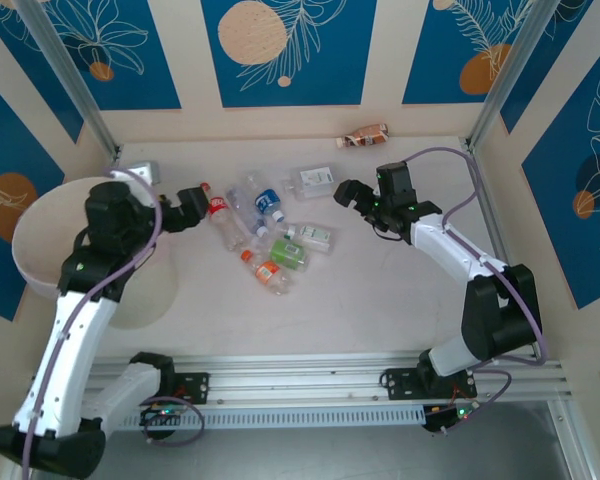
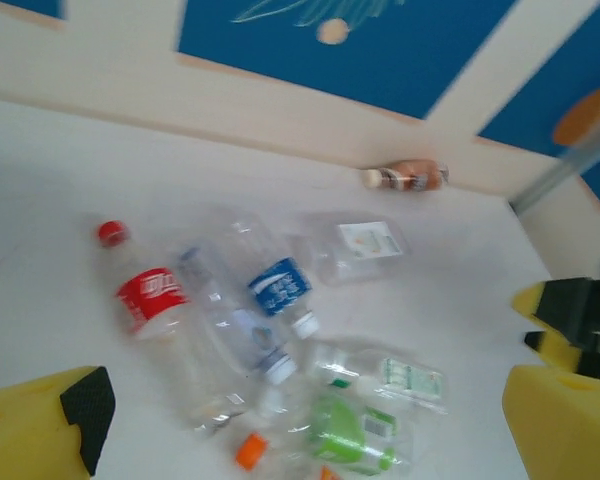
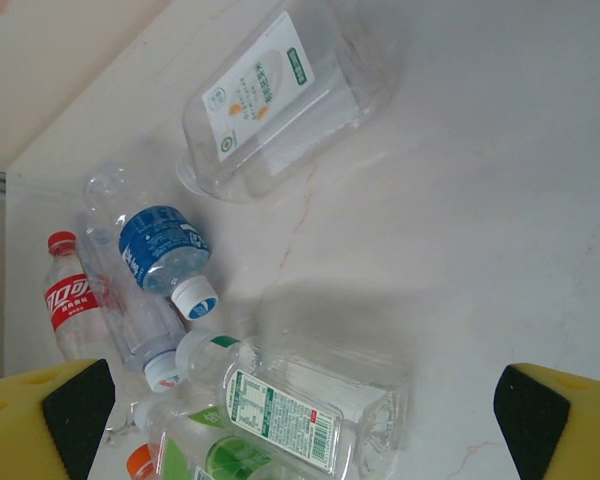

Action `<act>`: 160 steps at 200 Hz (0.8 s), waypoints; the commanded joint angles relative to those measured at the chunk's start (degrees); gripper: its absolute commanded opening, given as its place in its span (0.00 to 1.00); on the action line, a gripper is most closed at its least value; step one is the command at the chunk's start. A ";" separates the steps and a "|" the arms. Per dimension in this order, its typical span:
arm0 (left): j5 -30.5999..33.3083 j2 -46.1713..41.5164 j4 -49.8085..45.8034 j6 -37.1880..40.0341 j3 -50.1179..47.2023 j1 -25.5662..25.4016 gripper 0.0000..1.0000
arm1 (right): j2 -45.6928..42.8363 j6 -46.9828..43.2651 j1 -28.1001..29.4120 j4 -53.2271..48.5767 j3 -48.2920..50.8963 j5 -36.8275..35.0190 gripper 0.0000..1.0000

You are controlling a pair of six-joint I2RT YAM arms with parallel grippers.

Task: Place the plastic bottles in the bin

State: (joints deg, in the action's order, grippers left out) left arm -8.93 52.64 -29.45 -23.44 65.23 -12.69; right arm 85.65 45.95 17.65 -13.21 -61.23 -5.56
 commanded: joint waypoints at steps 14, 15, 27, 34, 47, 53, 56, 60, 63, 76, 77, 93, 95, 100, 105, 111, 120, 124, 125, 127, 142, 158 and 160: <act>3.77 3.61 3.65 0.90 0.64 -11.67 1.00 | 0.01 0.65 0.37 1.44 -0.63 4.05 1.00; 3.80 3.74 3.72 0.84 0.62 -11.88 1.00 | 0.03 0.42 0.46 1.57 -0.59 4.19 1.00; 4.45 6.03 5.09 -0.17 0.01 -13.67 1.00 | 0.59 -2.31 0.74 2.07 -0.63 7.56 1.00; 5.20 7.29 5.51 -0.69 -0.24 -14.43 1.00 | 1.08 -4.18 1.25 1.51 -1.00 8.93 1.00; 6.87 9.49 5.29 -1.35 -0.13 -15.42 1.00 | 2.24 -8.76 2.93 -1.02 -2.03 8.69 0.99; 7.68 10.26 4.92 -1.56 0.06 -15.60 1.00 | 2.71 -10.93 3.96 -2.29 -2.37 8.07 0.99; 8.08 10.61 4.77 -1.67 0.15 -15.69 1.00 | 2.95 -12.12 4.45 -2.77 -2.54 7.66 0.99; 8.41 10.96 4.76 -1.73 0.19 -15.77 1.00 | 3.30 -13.45 5.08 -3.47 -2.72 7.39 0.99; 8.78 11.17 4.67 -1.74 0.16 -15.76 1.00 | 3.59 -14.23 5.64 -3.85 -2.83 7.28 0.98; 10.13 11.67 4.70 -2.05 0.02 -15.74 1.00 | 4.92 -18.43 7.60 -5.16 -3.22 7.28 0.97; 10.23 11.72 4.73 -2.05 0.00 -15.77 1.00 | 5.03 -18.66 7.76 -5.29 -3.21 7.25 0.97; 10.96 11.87 5.21 -2.04 -0.44 -15.79 1.00 | 6.81 -22.42 10.24 -6.07 -3.36 4.96 0.97; 11.02 11.87 5.24 -2.05 -0.47 -15.83 1.00 | 7.03 -22.67 10.59 -6.15 -3.37 4.01 0.97; 11.09 11.95 5.40 -2.05 -0.57 -15.79 1.00 | 7.47 -23.04 11.33 -6.26 -3.36 1.53 0.97; 11.09 12.00 5.58 -2.05 -0.68 -15.79 1.00 | 7.94 -23.29 11.96 -6.25 -3.28 -0.76 0.98; 11.04 12.03 5.69 -2.03 -0.75 -15.79 1.00 | 8.48 -23.61 12.43 -6.15 -3.27 -2.96 0.99; 10.96 12.26 5.74 -2.01 -0.89 -15.79 1.00 | 9.27 -23.74 12.83 -5.87 -3.41 -5.61 1.00; 11.03 12.28 5.74 -2.04 -0.90 -15.79 1.00 | 9.70 -23.33 12.96 -5.99 -3.60 -7.17 1.00; 11.03 12.34 5.73 -2.05 -0.90 -15.79 1.00 | 9.70 -23.17 12.95 -6.27 -3.74 -7.53 1.00; 11.01 12.34 5.72 -2.05 -0.90 -15.79 1.00 | 9.95 -22.68 12.90 -6.69 -3.90 -8.26 0.99; 11.03 12.82 5.42 -2.07 -0.74 -15.83 1.00 | 12.51 -16.79 11.46 -13.55 -8.48 -8.69 1.00; 11.04 13.15 5.05 -2.12 -0.54 -15.78 1.00 | 13.65 -8.32 10.45 -18.22 -12.32 -2.63 1.00; 11.17 13.18 5.07 -2.18 -0.54 -15.74 1.00 | 13.47 -7.63 10.40 -18.03 -12.26 -2.04 0.99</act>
State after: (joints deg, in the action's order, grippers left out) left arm 1.08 65.17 -25.28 -25.12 64.86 -28.05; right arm 98.50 28.71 29.74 -24.23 -68.29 -9.23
